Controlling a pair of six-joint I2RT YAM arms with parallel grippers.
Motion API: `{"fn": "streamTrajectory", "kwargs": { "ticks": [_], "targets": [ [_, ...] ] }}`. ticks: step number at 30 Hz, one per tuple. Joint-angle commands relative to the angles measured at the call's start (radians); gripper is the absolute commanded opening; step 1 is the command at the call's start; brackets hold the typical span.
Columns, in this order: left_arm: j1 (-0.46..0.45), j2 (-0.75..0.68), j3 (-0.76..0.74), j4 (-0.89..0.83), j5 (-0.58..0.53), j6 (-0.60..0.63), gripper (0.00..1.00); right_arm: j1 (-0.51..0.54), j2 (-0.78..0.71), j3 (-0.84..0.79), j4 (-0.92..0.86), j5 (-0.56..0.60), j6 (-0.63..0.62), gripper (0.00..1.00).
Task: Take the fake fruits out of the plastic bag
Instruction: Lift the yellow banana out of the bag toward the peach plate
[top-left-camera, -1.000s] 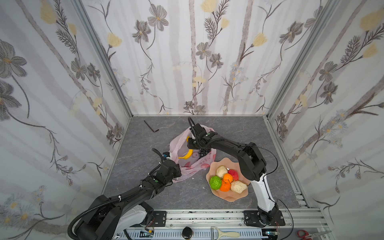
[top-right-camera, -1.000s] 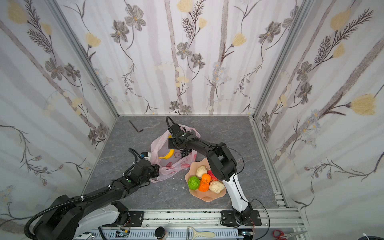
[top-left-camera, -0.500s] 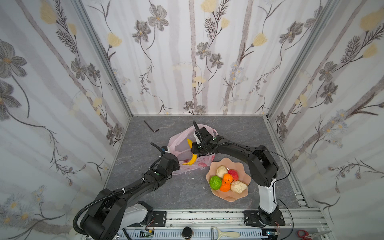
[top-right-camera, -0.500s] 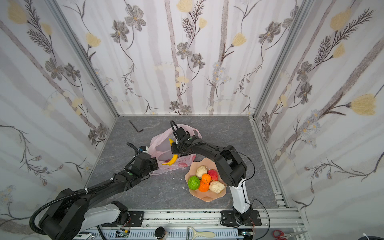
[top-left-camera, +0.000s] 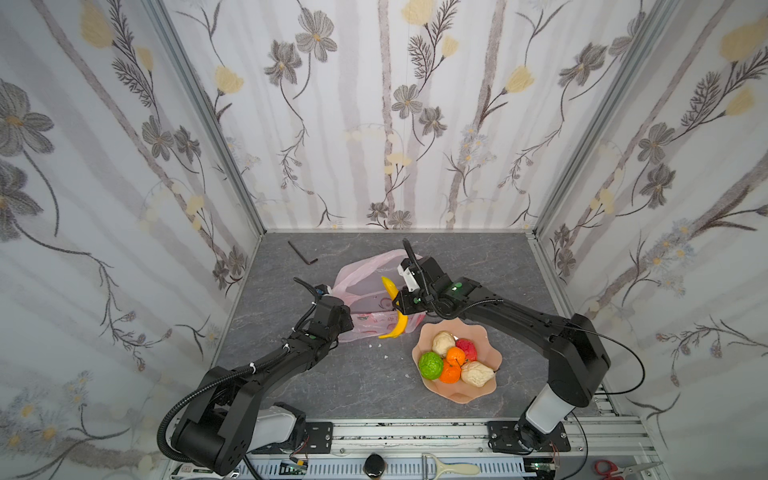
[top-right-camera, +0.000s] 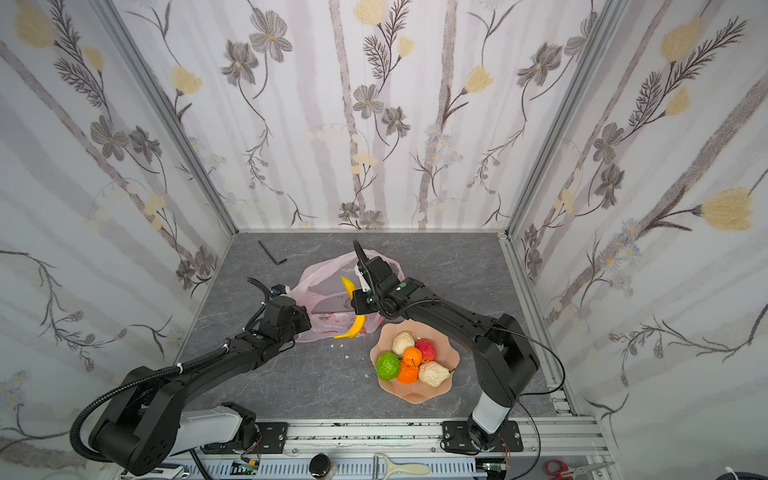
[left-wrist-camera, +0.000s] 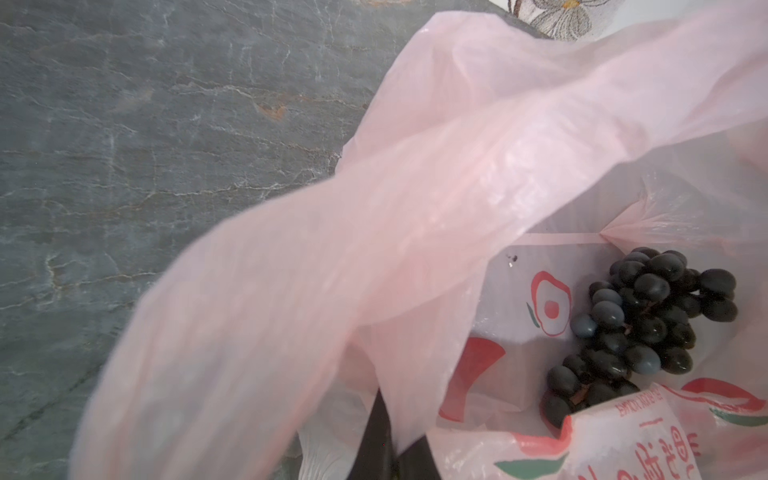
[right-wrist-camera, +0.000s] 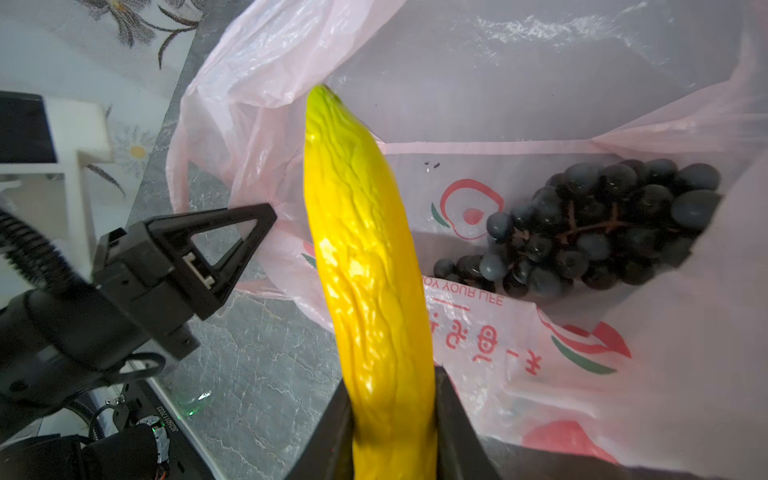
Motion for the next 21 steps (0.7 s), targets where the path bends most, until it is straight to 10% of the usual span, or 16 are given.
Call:
{"fn": "streamTrajectory", "kwargs": {
  "ticks": [1, 21],
  "targets": [
    [0.003, 0.001, -0.002, 0.019, -0.006, 0.018, 0.0, -0.008, -0.075, -0.026, -0.103, 0.071, -0.067, 0.25],
    [0.01, -0.045, -0.08, 0.113, -0.004, 0.043, 0.0, -0.133, -0.355, -0.046, -0.378, 0.378, -0.287, 0.23]
  ]
}}
